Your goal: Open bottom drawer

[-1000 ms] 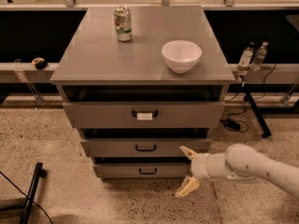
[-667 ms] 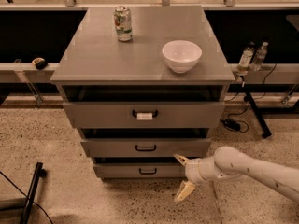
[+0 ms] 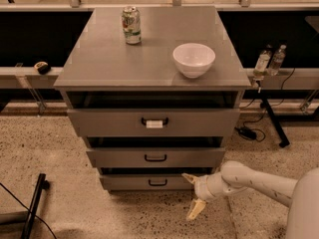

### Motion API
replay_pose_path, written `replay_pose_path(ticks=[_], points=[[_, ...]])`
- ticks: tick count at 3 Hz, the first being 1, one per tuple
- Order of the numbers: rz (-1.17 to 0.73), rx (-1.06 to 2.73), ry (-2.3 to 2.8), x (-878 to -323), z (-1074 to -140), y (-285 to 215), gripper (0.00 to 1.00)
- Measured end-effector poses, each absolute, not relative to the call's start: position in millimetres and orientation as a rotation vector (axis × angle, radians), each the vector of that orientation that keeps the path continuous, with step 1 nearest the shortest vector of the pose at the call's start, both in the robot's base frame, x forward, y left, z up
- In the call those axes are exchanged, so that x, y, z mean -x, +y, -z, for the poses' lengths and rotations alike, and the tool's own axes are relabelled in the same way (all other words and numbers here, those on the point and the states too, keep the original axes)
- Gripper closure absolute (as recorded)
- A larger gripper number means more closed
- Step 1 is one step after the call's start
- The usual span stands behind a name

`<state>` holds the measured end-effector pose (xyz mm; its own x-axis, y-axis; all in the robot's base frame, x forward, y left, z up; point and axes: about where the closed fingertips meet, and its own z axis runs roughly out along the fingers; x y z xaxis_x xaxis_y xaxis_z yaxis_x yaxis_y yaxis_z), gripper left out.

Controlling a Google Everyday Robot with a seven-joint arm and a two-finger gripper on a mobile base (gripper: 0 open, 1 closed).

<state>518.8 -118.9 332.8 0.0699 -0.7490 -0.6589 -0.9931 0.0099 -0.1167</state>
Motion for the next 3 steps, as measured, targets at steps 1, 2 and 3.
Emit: replay_pose_path(ticks=[1, 2, 3], points=[[-0.542, 1.827, 1.736, -528, -320, -120, 0.00], [-0.508, 1.851, 1.769, -548, -283, -127, 0.00], [-0.461, 1.833, 1.788, -573, -245, -143, 0.00]])
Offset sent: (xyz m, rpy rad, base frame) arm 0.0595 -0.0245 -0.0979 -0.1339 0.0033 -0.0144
